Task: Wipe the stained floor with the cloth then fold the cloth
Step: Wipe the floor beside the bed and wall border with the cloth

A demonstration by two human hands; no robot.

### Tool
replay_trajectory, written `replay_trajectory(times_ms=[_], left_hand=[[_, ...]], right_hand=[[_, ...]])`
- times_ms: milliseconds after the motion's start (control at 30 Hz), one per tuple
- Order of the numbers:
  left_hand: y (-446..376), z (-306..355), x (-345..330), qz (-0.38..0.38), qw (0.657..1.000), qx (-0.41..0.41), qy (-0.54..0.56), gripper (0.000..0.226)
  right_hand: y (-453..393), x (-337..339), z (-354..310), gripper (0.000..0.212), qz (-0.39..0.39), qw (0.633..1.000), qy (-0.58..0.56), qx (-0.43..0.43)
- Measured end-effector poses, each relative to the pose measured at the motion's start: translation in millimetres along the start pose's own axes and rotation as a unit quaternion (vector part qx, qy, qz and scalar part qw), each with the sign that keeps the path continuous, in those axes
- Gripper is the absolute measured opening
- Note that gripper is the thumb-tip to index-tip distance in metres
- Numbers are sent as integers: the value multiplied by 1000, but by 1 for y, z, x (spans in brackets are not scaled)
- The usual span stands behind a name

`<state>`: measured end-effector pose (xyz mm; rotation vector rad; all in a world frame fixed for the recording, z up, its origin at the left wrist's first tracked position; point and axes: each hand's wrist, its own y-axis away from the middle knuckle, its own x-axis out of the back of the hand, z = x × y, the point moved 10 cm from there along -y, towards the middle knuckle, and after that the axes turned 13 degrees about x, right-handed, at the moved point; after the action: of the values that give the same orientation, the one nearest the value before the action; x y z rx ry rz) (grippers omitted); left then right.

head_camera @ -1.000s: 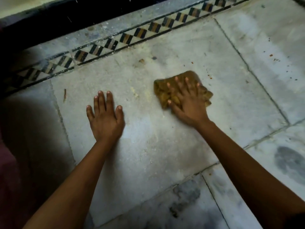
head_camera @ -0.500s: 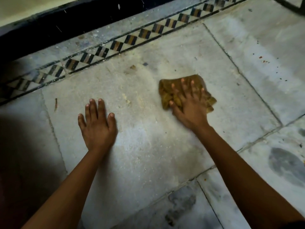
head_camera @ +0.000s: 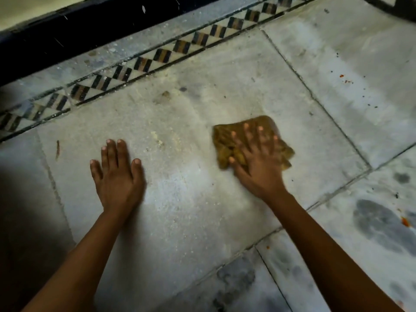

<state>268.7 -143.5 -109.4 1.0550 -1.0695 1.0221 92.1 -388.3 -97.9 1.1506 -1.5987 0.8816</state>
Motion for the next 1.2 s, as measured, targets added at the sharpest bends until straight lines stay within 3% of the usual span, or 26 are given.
replay_trajectory(times_ms=[133,267,400,533,633,733,833,900,967,1100,1200], left_hand=[[-6,59,9,-1,999,-42,22,70],[-22,132,-12,-23,994,-105,17,72],[-25,140,-25,15,995,-95,-9,72],[-23,142,-21,24,994,-105,-1,71],[-20,143,-17,24,994,-102,0,70],[-20,145,-17,20,995,-99,-6,71],[-21,144,-17,18,995,-93,-15,71],[-21,144,-17,16,996,-90,-15,71],[-21,145,-16,22,996,-89,-14,70],[-22,144,-15,20,996,-88,-6,70],[-23,143,-16,20,996,-86,-7,70]], right_hand=[[13,25,87,76,14,983,30,-179],[-38,30,126,61,22,960,21,-277],[-104,12,78,64,-6,989,-15,-147],[-69,0,1,64,-6,999,-12,30],[-7,3,12,60,10,1000,3,-4],[26,19,75,64,4,991,23,-135],[3,36,136,66,13,963,34,-265],[-39,39,153,62,16,955,27,-293],[-81,30,137,62,1,968,14,-249],[-81,2,41,67,-20,998,20,-53],[-33,1,25,62,-3,998,10,-57]])
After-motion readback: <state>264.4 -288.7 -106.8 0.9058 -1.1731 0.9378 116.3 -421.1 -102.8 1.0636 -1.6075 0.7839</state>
